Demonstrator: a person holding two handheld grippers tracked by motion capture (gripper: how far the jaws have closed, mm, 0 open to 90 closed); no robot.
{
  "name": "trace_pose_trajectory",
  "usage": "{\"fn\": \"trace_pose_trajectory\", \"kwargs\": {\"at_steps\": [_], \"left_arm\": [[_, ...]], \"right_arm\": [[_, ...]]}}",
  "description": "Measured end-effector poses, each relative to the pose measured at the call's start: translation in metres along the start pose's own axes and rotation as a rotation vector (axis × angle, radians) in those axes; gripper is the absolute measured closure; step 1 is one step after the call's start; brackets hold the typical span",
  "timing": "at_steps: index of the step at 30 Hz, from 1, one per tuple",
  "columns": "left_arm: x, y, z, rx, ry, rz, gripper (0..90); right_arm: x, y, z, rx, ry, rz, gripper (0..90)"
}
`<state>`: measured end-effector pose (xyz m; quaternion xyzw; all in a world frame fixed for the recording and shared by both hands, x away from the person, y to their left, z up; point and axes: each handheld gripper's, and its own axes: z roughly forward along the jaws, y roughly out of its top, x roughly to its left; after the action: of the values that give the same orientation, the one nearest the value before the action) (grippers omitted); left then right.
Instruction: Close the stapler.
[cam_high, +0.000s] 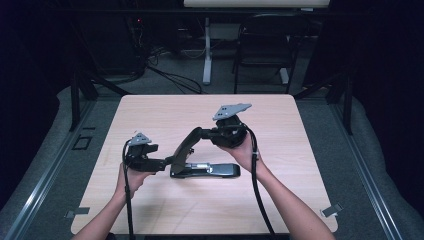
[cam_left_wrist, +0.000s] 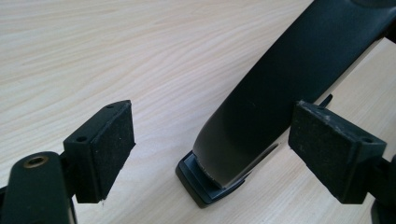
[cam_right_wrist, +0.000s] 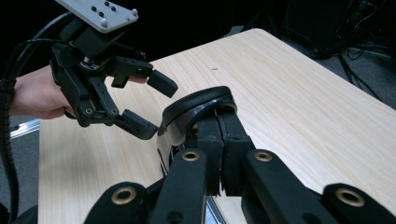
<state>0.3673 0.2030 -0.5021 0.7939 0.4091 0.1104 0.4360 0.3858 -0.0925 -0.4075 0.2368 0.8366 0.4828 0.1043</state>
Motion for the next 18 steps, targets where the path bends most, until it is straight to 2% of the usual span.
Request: {"fn": "trace_pose_trajectory", "kwargs": {"at_steps": [6, 13, 18], "left_arm": [[-0.001, 0.0, 0.002, 0.012, -0.014, 0.012, 12.6], [0.005, 0.001, -0.004, -0.01, 0.007, -0.024, 9.5], [0.01, 0.0, -0.006, -0.018, 0.032, -0.046, 6.8]], "right_arm": [[-0.004, -0.006, -0.004, 0.021, -0.004, 0.01, 89.5], [-0.01, -0.018, -0.009, 0.045, -0.01, 0.031, 89.8], [-0.014, -0.03, -0.009, 0.082, -0.017, 0.05, 90.0]]}}
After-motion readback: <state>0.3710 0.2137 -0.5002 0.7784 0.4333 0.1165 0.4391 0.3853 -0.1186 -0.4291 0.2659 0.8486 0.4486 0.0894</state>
